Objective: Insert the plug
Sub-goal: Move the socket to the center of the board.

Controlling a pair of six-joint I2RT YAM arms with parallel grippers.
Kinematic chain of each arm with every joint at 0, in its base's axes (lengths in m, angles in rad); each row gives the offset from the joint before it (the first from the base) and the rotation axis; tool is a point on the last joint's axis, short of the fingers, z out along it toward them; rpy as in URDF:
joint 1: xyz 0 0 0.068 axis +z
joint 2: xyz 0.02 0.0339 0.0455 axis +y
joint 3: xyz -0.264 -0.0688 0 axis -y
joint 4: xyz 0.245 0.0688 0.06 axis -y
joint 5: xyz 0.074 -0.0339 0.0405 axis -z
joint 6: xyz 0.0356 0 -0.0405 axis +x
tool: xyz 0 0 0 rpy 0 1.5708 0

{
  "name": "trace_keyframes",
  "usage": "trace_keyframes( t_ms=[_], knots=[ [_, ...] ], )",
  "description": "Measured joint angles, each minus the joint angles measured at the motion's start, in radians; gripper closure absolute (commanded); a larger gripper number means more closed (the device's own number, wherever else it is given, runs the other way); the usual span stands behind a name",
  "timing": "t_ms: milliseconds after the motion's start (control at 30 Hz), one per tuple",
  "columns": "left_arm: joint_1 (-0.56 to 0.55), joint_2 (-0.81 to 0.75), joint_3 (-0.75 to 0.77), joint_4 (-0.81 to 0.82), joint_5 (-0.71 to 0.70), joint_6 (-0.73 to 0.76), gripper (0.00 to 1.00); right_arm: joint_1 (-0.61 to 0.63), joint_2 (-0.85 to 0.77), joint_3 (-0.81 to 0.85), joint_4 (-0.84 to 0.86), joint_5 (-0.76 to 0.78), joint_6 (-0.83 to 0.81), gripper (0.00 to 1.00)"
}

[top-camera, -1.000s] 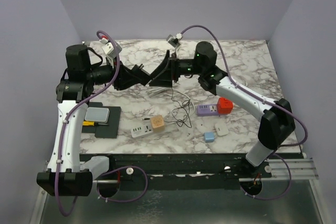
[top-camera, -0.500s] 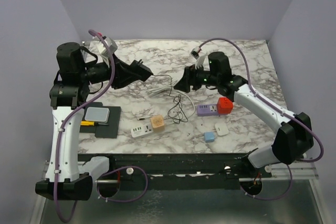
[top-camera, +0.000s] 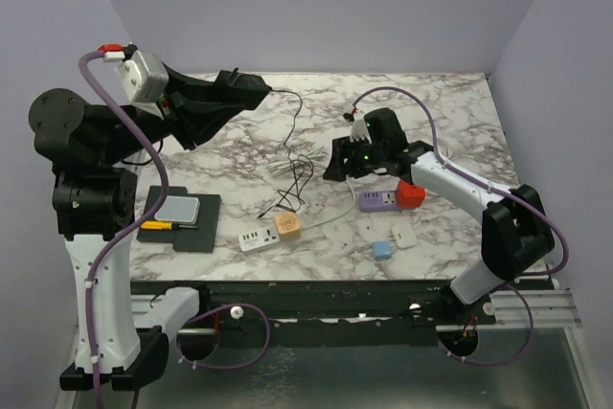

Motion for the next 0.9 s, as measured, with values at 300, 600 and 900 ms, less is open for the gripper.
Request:
trace_keyframes(
  t_ms=[300,600,900],
  knots=[
    [0.0,-0.056,0.013,0.123,-0.279,-0.03,1.0,0.103,0.033,-0.021,0.017,-0.048,-0.003,0.3],
    [0.0,-0.112,0.09,0.151,-0.644,0.097,1.0,0.262,-0.011,-0.087,0.034,-0.05,-0.176,0.0],
    [0.0,-0.122,0.186,0.146,-0.689,0.109,1.0,0.324,-0.066,-0.123,0.144,-0.069,-0.486,0.0]
  ],
)
